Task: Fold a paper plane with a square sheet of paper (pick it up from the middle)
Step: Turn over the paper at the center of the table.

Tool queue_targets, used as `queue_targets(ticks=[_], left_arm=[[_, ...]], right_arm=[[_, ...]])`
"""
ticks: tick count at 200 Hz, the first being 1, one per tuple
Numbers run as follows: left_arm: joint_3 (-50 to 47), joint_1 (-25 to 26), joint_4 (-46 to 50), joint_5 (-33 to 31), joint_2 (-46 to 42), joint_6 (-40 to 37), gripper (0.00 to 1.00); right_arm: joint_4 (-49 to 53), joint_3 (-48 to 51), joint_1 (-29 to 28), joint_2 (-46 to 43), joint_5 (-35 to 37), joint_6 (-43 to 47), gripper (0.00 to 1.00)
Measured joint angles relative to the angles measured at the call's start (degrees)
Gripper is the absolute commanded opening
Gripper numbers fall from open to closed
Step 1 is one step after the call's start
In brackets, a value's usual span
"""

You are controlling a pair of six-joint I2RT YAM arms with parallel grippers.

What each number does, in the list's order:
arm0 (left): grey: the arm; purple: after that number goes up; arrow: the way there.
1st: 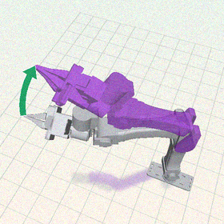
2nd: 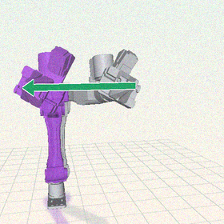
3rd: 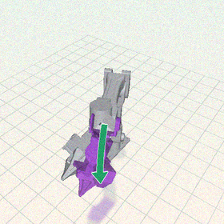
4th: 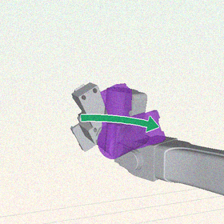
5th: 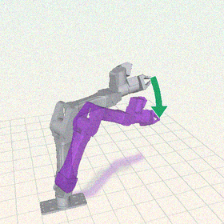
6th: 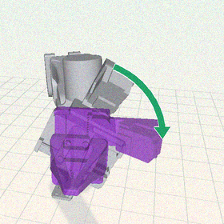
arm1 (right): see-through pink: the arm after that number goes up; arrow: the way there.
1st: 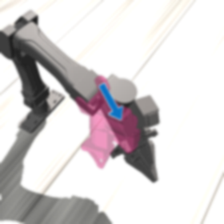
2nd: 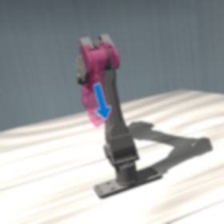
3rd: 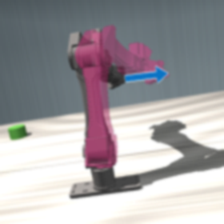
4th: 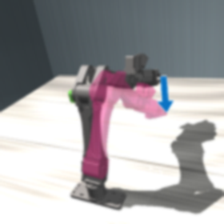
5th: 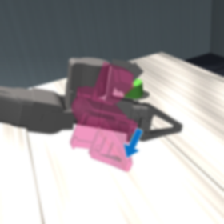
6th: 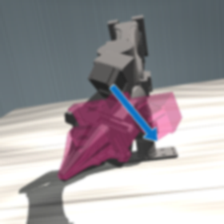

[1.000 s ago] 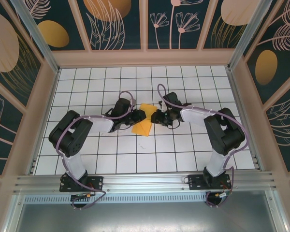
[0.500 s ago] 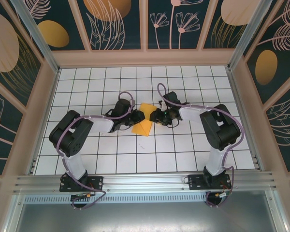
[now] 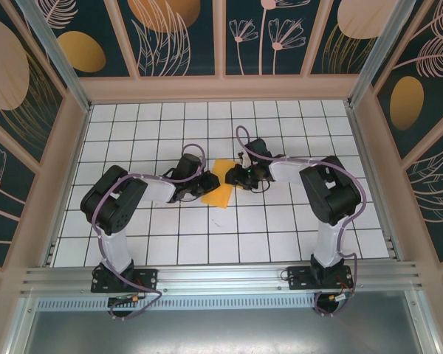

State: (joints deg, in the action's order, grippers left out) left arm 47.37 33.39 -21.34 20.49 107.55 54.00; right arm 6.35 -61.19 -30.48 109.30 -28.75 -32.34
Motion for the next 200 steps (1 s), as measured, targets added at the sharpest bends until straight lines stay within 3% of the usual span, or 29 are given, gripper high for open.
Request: queue_targets(ticks=[111,200], left_arm=[[0.00,0.00,0.00,-0.02,0.00,0.04,0.17],[-0.24,0.02,-0.35,-0.17,-0.55,1.38,0.21]], right_arm=[[-2.86,0.24,-0.07,0.39,-3.23,0.02,0.29],[-3.58,1.88,-0.11,0.33,-3.87,0.68,0.08]])
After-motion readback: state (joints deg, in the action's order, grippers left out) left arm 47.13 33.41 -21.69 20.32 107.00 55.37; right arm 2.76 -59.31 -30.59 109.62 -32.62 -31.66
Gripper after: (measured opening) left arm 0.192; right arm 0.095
